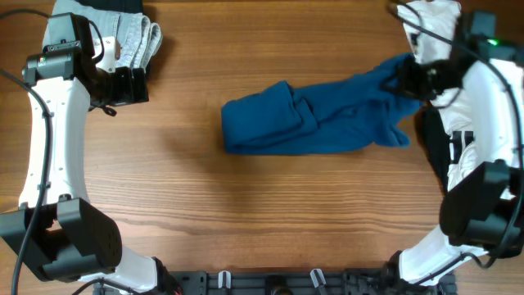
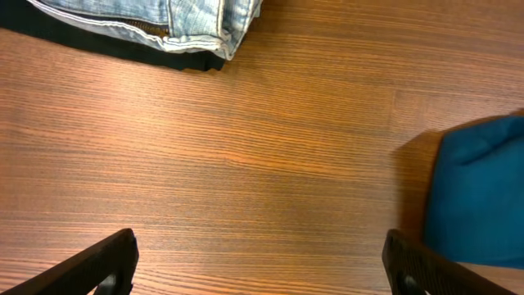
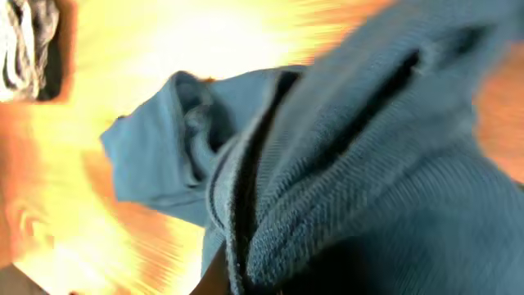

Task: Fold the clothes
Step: 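Push the folded shirt bundle together with the right gripper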

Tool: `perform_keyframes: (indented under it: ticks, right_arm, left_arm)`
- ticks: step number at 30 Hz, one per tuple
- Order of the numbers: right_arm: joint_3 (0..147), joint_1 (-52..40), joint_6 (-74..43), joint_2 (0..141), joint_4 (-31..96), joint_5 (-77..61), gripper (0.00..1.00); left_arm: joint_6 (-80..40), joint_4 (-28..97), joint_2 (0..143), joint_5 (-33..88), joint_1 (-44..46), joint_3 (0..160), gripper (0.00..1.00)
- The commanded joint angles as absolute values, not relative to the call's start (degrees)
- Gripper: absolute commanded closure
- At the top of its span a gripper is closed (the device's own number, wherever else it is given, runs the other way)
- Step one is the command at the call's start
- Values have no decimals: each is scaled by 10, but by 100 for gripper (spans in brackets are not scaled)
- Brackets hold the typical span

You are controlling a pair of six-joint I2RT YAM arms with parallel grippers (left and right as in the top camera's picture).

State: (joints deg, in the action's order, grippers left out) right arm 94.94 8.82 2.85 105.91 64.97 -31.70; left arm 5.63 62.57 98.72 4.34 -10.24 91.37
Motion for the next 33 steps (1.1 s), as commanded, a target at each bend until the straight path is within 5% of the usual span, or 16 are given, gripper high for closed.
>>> perform_keyframes:
  ticks: [1, 8, 20, 21, 23, 24, 33]
  right_arm:
    - [961, -12, -14, 1064, 642, -298, 96]
    - [961, -193, -139, 1066, 537, -224, 96]
    - [961, -317, -195, 1149, 454, -234, 96]
    - [961, -322, -195, 1149, 454, -235, 90]
    - [961, -334, -166, 1149, 441, -284, 55]
    - [961, -338, -160, 1148, 433, -308, 48]
    - [962, -324, -145, 1076, 453, -308, 24]
  left_arm:
    - [51, 620, 983, 41, -106, 922, 4]
    - [51, 620, 983, 37, -106, 922, 3]
    - [51, 620, 984, 38, -106, 922, 0]
    - [51, 620, 984, 37, -106, 922, 0]
    - [51, 619, 984, 37, -106, 922, 0]
    - [51, 619, 984, 37, -106, 922, 0]
    - [50, 618, 984, 38, -107, 922, 3]
